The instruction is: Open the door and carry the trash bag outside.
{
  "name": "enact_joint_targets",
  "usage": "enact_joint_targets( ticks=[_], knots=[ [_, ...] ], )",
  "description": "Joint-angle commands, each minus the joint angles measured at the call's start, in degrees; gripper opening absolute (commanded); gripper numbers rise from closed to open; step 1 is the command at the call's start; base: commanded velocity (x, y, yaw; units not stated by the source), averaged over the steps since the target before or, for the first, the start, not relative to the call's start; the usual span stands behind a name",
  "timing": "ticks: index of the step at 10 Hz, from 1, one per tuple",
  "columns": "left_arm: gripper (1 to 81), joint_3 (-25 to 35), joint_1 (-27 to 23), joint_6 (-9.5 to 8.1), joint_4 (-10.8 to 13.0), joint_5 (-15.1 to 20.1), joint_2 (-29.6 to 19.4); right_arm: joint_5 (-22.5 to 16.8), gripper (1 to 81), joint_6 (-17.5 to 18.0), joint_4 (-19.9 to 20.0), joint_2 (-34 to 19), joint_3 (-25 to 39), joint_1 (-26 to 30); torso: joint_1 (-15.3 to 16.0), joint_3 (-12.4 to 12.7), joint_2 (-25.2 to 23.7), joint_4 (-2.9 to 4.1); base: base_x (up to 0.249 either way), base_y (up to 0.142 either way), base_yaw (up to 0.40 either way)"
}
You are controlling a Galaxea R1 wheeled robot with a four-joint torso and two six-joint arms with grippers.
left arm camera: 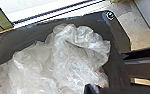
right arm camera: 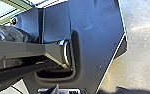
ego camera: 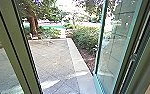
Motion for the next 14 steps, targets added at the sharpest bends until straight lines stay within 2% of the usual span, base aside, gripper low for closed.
enact_joint_targets(
  ticks=[1,14],
  knots=[
    [1.0,0.19,-2.47,0.23,0.53,2.85,0.04,-2.78,81.1,-0.22,-0.28,0.01,0.11,2.16,0.0,0.0,0.0,0.0,0.0,-0.118,0.0],
    [1.0,0.28,-2.47,0.31,0.62,2.76,0.04,-2.34,81.1,-0.13,-0.19,0.19,-0.68,1.55,0.0,0.0,0.0,0.0,0.0,-0.116,0.0]
  ],
)
